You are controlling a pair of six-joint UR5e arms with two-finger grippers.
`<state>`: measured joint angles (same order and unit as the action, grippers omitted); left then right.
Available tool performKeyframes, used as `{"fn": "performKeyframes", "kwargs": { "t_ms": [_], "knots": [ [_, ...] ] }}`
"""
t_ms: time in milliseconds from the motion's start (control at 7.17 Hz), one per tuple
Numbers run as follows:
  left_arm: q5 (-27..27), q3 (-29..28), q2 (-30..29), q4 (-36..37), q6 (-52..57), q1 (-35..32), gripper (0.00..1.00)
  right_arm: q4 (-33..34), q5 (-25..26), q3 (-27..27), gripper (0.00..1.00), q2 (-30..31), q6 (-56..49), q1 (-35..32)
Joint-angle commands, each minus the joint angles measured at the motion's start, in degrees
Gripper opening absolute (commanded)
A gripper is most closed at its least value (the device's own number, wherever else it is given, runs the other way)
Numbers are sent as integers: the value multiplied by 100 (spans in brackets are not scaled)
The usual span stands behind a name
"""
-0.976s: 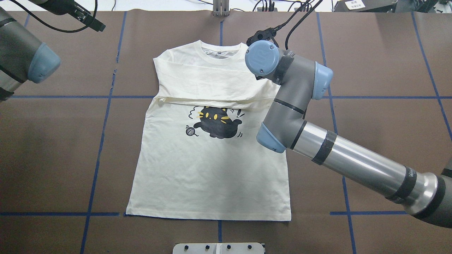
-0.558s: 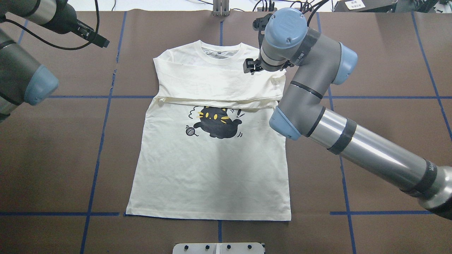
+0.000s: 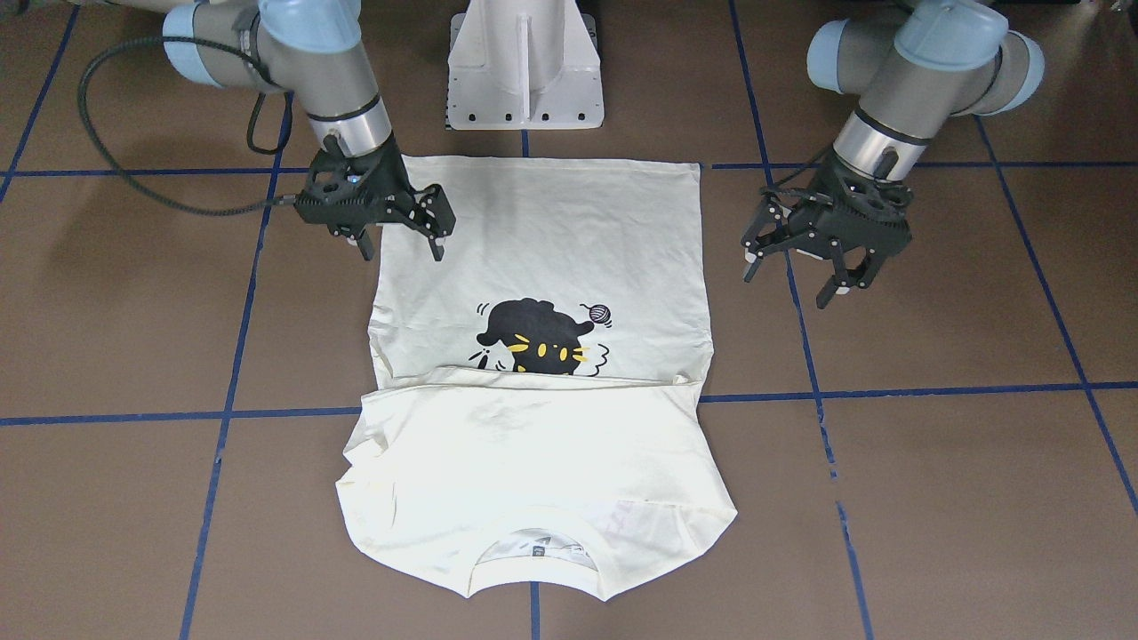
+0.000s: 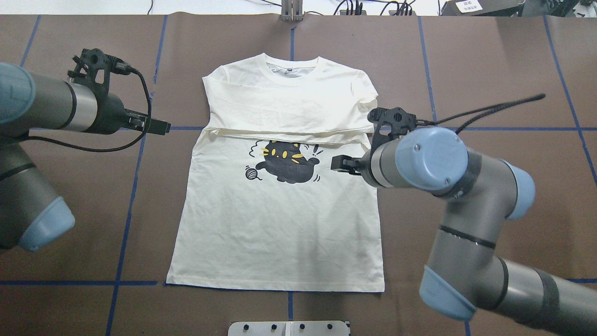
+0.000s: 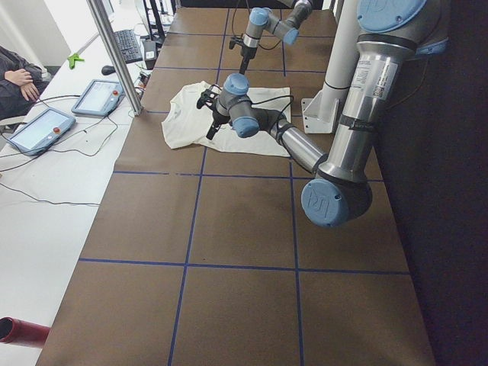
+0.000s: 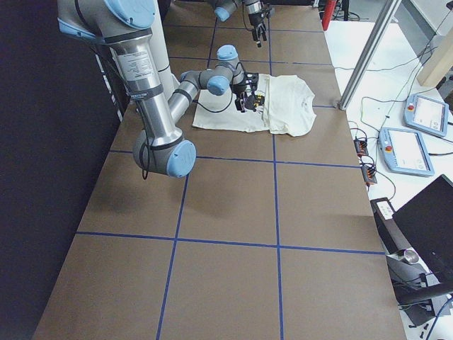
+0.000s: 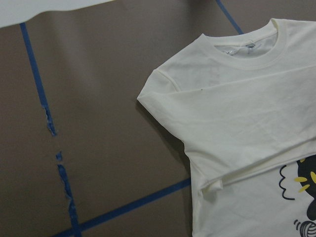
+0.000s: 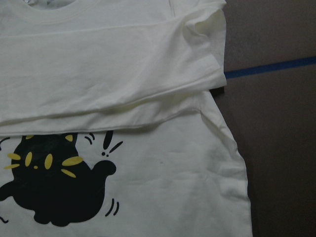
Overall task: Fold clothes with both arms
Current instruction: 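Move both grippers to the hem corners nearest the robot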
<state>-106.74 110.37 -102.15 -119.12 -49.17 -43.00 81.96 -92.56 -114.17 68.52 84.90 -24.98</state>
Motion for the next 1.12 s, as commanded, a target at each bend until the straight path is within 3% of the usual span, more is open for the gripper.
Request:
{"fn": "performKeyframes", "kwargs": {
  "t_ms": [0,139,279,418,558,976],
  "knots": [
    [896,537,737,-374,-1431,1217,100,-22,1426,-1103,98,984,1576,1506],
    [1170,573,853,-384,-2055,1684,100,-162,1686,-1247,96,1301,1991,1896],
    [1425,617,898,-384,-2897,2211,89,-877,2080,-1239,94,1696,2413,2213],
    [1932,617,1029,-384,-3532,2791,75,-1154,2545,-1248,94,2039,2547,2582],
    [2181,617,1082,-375,-4182,3240,57,-1209,2636,-1283,93,2278,2662,2672],
    [2210,626,1371,-331,-4312,3456,53,-1209,2646,-1292,95,2289,2663,2717]
  ]
}}
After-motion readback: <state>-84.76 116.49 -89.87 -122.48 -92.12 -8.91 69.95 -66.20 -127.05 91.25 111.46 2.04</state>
